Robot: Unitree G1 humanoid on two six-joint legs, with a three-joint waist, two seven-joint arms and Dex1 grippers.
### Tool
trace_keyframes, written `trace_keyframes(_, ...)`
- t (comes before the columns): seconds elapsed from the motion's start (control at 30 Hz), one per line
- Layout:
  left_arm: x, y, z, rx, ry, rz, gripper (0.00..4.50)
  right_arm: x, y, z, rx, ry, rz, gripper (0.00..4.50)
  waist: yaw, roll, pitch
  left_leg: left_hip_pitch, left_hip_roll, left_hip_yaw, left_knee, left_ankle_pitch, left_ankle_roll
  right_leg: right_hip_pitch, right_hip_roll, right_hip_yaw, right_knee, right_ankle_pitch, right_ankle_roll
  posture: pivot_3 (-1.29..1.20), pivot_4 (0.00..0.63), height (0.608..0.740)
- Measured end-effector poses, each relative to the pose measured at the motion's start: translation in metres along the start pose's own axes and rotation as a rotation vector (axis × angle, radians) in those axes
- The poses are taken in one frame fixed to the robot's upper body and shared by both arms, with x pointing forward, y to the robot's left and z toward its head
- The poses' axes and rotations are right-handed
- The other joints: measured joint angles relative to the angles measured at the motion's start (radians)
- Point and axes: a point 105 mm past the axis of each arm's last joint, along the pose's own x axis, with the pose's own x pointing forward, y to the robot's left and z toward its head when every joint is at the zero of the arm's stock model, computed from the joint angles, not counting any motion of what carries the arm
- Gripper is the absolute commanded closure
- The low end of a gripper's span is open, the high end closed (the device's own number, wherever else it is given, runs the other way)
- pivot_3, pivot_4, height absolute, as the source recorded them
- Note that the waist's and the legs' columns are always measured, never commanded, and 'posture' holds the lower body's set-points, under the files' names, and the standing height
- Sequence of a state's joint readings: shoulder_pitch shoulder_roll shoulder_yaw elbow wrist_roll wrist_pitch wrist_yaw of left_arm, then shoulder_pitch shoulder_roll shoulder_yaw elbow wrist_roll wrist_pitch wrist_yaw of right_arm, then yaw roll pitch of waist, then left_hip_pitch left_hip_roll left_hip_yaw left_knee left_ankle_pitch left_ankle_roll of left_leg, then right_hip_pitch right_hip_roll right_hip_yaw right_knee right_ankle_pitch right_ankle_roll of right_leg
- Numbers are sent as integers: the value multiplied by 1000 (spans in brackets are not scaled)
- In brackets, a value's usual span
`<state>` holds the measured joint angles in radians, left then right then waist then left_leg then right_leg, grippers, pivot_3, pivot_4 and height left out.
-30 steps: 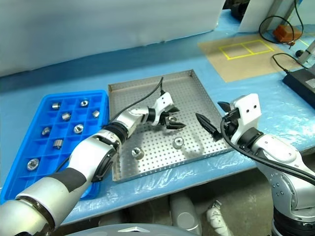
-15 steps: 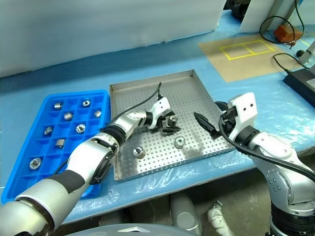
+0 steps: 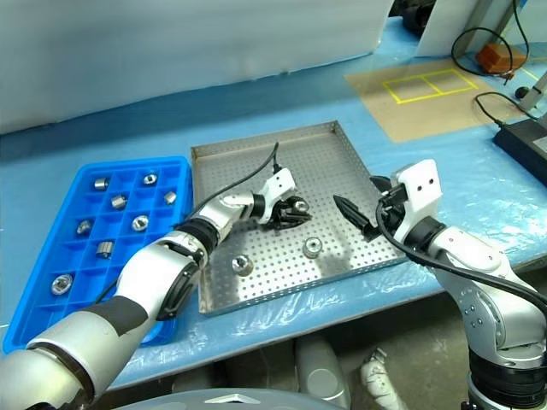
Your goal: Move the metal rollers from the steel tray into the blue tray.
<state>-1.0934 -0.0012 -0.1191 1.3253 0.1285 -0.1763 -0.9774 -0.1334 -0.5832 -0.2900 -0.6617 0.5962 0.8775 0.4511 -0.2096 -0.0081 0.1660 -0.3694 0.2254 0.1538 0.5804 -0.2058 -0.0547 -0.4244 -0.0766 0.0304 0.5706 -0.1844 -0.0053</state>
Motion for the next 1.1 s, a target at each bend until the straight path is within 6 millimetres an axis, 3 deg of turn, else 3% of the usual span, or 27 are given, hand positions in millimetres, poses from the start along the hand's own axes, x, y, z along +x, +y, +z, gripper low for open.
trace_keyframes(0.23,-5,2,11,22,-54,-19,2703,9,4,2,-1,-8,39,0,2,0,0,0,0,0,0,0,0,0,0,0,0,0,0,-613,150,740)
trace_keyframes(0.4,-30,16,33,110,-112,-45,2703,21,9,11,-14,-29,114,0,7,0,1,-1,0,0,-1,0,0,0,0,0,0,0,0,-493,150,740)
trace_keyframes(0.6,-95,38,36,198,-105,-36,2703,57,25,32,-85,-65,319,0,26,1,2,1,0,-1,-3,1,-2,-1,0,0,4,0,0,-304,150,740)
trace_keyframes(0.7,-139,40,18,207,-51,2,2703,76,43,50,-133,-117,468,0,50,1,3,2,4,-1,-5,2,-4,-2,1,-1,7,0,-1,-188,150,740)
trace_keyframes(0.8,-177,40,6,192,12,75,2703,92,57,50,-158,-116,587,0,107,0,3,0,9,-1,-4,4,-7,-11,2,-3,18,-3,-5,-83,150,740)
trace_keyframes(0.93,-216,39,41,217,-61,215,2703,117,94,56,-181,-142,795,0,202,1,4,-4,14,-1,-8,11,-18,-17,4,-5,24,-5,-8,28,150,740)
trace_keyframes(1.0,-231,33,54,245,-79,256,2703,122,106,60,-206,-157,861,0,239,1,4,-2,13,0,-8,11,-19,-17,3,-6,31,-10,-17,110,150,740)
trace_keyframes(1.1,-250,12,34,176,-26,293,2703,130,118,55,-211,-155,948,0,271,1,4,0,13,0,-10,9,-23,-17,2,-8,35,-15,-20,180,150,740)
